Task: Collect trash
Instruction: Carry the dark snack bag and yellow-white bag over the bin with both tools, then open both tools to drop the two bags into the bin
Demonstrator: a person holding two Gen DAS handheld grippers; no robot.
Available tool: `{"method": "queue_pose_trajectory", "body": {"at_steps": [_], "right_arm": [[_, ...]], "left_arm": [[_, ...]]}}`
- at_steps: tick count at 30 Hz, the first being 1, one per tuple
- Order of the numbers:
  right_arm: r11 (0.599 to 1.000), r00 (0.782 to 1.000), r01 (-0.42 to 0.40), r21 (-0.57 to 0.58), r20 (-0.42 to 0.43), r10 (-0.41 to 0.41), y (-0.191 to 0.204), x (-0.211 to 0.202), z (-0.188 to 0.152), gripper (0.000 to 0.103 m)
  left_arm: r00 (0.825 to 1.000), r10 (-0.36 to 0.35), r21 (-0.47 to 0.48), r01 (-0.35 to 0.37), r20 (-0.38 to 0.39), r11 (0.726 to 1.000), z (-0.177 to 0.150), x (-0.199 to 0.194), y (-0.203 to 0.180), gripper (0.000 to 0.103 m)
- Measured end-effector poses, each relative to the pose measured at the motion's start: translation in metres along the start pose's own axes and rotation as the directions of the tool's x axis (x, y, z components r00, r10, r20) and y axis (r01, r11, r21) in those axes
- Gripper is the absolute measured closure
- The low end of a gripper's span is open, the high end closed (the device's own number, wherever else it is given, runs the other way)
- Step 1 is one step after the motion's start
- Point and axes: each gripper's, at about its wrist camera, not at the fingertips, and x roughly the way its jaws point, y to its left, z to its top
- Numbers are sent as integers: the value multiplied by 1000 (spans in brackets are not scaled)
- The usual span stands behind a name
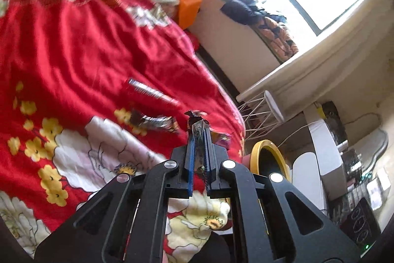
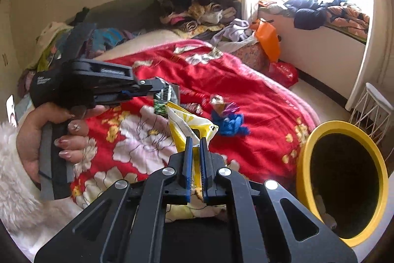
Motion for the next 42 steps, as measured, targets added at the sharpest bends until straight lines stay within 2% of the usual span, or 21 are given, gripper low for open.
{"method": "queue_pose_trajectory", "body": {"at_steps": [7,13,22,29,42], "right_arm": [[997,996,44,66,77,-49,-24,-24,9,97],[985,986,101,139,114,-117,-51,-39,9,98],[956,968,180,232,130,-214,-89,-56,1,98],[928,951,234,290,131,-280,-115,-66,-7,98],[854,910,345,389,83,-406,-162,-78,-34,98]], "left_arm": [[998,7,114,-13,56,993,3,-10,-35,100],[998,-24,162,16,50,987,-3,-9,-57,100],[998,-66,243,61,13,968,-17,3,-97,100],[993,-118,266,121,-30,956,-28,16,-122,100],[981,-154,365,188,-121,912,-62,49,-178,100]]}}
